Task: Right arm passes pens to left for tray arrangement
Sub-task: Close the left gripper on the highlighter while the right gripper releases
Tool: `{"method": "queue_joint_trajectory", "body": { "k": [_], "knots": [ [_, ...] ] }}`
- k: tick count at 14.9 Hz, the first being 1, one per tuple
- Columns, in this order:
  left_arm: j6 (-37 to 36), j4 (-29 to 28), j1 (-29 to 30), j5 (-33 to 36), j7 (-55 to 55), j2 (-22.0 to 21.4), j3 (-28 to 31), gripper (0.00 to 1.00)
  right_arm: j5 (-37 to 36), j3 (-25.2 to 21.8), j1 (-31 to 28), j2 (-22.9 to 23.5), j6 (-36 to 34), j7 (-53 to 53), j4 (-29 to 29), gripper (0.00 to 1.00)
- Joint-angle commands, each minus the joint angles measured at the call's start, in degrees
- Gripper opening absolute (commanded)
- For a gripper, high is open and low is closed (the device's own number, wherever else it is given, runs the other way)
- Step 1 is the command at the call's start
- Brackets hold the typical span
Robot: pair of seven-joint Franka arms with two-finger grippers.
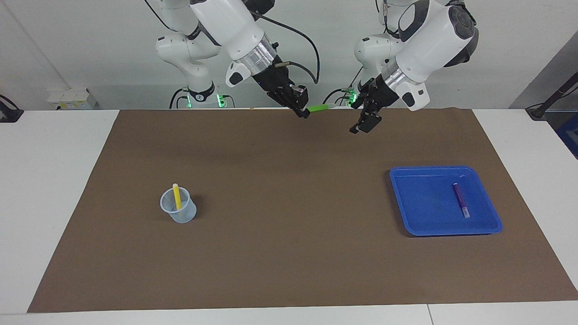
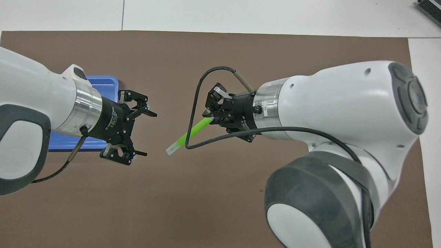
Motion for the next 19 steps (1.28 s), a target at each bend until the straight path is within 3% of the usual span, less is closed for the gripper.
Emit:
{"method": "queue_joint_trajectory", "body": {
  "k": [1, 5, 14, 19],
  "knots": [
    [-1.63, -1.06, 1.83, 0.04, -1.83, -1.57, 0.36, 1.0, 1.39, 0.06, -0.42, -1.68, 1.19, 0.39, -2.14, 0.0],
    [-1.37, -1.15, 3.07, -2.93, -5.33, -1.57, 0.36, 0.99, 1.39, 0.06, -0.42, -1.68, 1.19, 0.3, -2.14, 0.0],
    [12.77, -1.15, -2.82, -8.75, -39.34, -0.6, -0.34, 0.99, 1.3, 0.06, -0.33, -1.77, 2.68, -0.66, -2.66, 0.0],
    [7.44, -1.42, 0.06, -8.75, -39.11, -1.04, 0.18, 0.99, 0.86, 0.06, 0.46, -2.3, 5.4, -0.67, -3.89, 0.0]
  ]
}}
